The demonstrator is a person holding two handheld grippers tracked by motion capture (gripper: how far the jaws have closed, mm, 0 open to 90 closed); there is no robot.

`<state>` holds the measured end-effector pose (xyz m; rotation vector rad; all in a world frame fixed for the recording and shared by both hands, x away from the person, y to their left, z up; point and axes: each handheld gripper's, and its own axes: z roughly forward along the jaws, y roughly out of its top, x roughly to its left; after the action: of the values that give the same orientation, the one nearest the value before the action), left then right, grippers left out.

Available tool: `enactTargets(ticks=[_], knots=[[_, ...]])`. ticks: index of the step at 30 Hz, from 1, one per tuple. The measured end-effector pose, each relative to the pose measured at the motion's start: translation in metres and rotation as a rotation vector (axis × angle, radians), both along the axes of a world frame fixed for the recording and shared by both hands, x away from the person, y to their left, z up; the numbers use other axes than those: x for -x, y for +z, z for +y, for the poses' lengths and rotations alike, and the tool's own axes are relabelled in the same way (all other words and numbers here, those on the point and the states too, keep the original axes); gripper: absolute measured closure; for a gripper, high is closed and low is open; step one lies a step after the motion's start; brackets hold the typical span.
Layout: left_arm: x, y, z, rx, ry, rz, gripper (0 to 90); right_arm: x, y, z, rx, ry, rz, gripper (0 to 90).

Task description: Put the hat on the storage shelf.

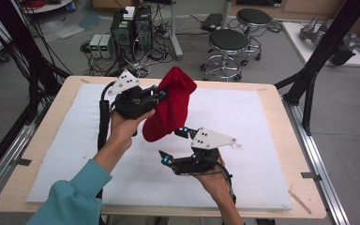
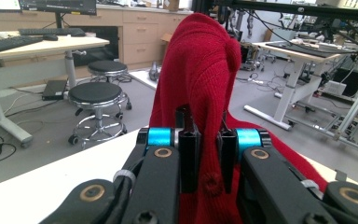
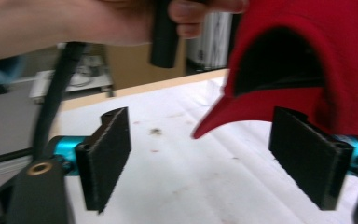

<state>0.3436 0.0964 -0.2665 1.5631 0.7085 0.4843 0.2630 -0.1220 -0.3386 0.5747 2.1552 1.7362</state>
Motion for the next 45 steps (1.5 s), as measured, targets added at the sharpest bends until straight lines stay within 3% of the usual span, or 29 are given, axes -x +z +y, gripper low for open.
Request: enactTargets(ticks=[8, 19, 27, 45], knots=[[0.003, 0.001, -0.005, 0.003, -0.004, -0.001, 83.9, -0.002, 0.0, -0.002, -0.009, -0.034, 0.007, 27.4], [0.007, 0.002, -0.011, 0.014, -0.003, -0.006, 83.9, -0.008, -0.007, 0.001, -0.041, -0.122, 0.029, 45.0], [0.008, 0.002, -0.011, 0.016, -0.011, -0.014, 84.0, -0.01, -0.006, 0.003, -0.03, -0.115, 0.026, 59.0], [0.007, 0.002, -0.012, 0.02, 0.018, -0.024, 84.2, -0.01, -0.004, 0.011, -0.06, -0.136, 0.044, 41.1]])
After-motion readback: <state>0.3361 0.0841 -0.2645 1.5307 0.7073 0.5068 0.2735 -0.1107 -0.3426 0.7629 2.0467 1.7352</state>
